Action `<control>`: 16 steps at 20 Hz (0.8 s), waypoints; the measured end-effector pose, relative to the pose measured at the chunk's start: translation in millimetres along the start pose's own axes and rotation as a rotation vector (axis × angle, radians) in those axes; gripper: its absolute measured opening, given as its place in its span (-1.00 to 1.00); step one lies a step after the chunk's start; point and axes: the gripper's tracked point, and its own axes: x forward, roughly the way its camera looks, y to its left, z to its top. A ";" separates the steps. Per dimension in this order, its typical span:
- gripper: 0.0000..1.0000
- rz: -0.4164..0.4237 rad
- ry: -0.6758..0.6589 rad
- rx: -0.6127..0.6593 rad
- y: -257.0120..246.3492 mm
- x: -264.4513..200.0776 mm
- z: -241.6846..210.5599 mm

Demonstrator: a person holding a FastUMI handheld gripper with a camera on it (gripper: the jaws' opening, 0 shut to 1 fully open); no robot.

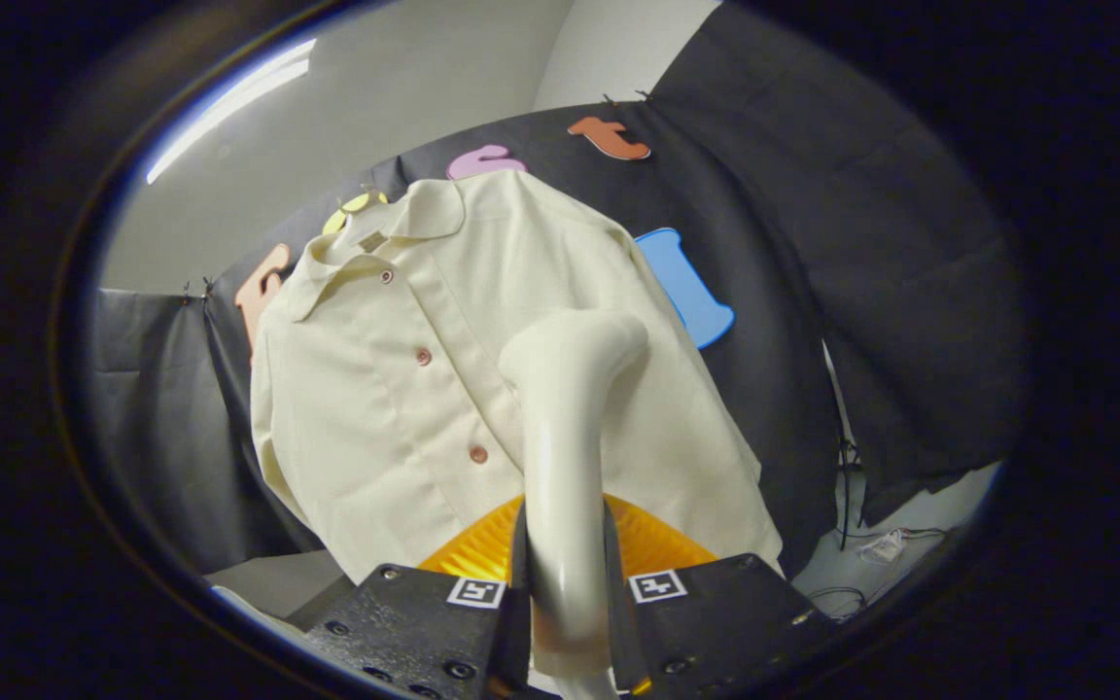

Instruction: Iron the clothes twice with a garment steamer, once on the left side and once on the right side.

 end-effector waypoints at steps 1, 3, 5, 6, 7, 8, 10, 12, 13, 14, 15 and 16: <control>-0.36 -0.006 0.006 0.002 -4.5 -2.2 -6.0; -0.36 -0.014 0.019 0.014 -11.1 -5.8 -16.6; -0.36 -0.022 0.031 0.027 -17.6 -9.7 -28.1; -0.36 -0.028 0.038 0.032 -21.5 -11.4 -34.0; -0.36 -0.033 0.044 0.040 -24.8 -13.2 -40.2; -0.36 -0.037 0.051 0.051 -27.7 -15.3 -47.2; -0.36 -0.048 0.068 0.067 -36.0 -20.0 -61.2; -0.36 -0.062 0.081 0.090 -43.7 -24.2 -71.9; -0.36 -0.067 0.086 0.101 -46.0 -25.9 -77.6; -0.36 -0.074 0.094 0.111 -48.5 -28.0 -83.0; -0.36 -0.081 0.102 0.120 -51.1 -30.8 -88.5; -0.36 -0.089 0.109 0.129 -53.6 -33.3 -93.5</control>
